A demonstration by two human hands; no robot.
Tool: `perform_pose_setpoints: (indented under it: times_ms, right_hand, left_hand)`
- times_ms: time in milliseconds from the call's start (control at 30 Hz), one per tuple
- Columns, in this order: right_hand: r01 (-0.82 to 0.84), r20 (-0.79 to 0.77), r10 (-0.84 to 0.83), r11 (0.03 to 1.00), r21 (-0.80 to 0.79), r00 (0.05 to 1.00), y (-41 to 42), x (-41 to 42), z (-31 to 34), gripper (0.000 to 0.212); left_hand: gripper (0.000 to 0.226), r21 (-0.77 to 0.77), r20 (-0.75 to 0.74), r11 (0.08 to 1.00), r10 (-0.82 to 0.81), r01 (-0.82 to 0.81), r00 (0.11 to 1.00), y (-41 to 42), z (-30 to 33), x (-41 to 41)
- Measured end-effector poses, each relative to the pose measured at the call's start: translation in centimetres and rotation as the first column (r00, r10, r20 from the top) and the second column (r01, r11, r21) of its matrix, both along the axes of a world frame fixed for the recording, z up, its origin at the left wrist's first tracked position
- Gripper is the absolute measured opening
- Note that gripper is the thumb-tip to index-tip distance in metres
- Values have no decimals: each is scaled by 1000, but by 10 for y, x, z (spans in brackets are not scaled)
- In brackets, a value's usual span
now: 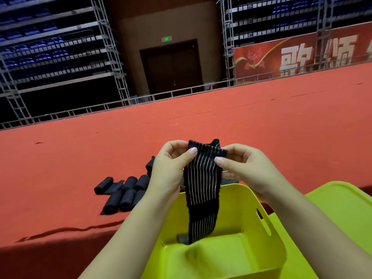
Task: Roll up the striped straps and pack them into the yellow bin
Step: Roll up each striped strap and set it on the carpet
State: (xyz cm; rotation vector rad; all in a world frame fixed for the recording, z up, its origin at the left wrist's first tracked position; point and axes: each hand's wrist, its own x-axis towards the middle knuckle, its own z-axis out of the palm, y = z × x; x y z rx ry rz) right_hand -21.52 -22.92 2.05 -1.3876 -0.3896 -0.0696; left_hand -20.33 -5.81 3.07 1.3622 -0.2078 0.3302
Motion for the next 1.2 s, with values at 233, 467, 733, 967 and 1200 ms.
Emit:
perform_pose_setpoints:
  times_ms: [233,467,733,967,1200]
  right_hand:
    - [299,92,-296,954,-28,951,8,1,4,9]
    - [193,137,-180,977,-89,974,14,-5,-3,16]
    - [394,247,-355,909,-135,902,5,2,-6,18]
    - [213,76,-200,944,-252,977,10,19,-23,9]
    - [110,-97,-158,918,-381,983,2,65,-31,17]
  left_hand:
    - [17,425,290,855,184,-298,939,-11,-7,-15]
    - [19,347,169,935,10,-69,986,-16,-7,-24]
    - [22,176,66,984,0,-12,998,-1,-16,-23]
    - [24,266,-53,963,-33,46,998,21,-35,-16]
    - [17,345,-229,938,106,-21,968,55,-57,14]
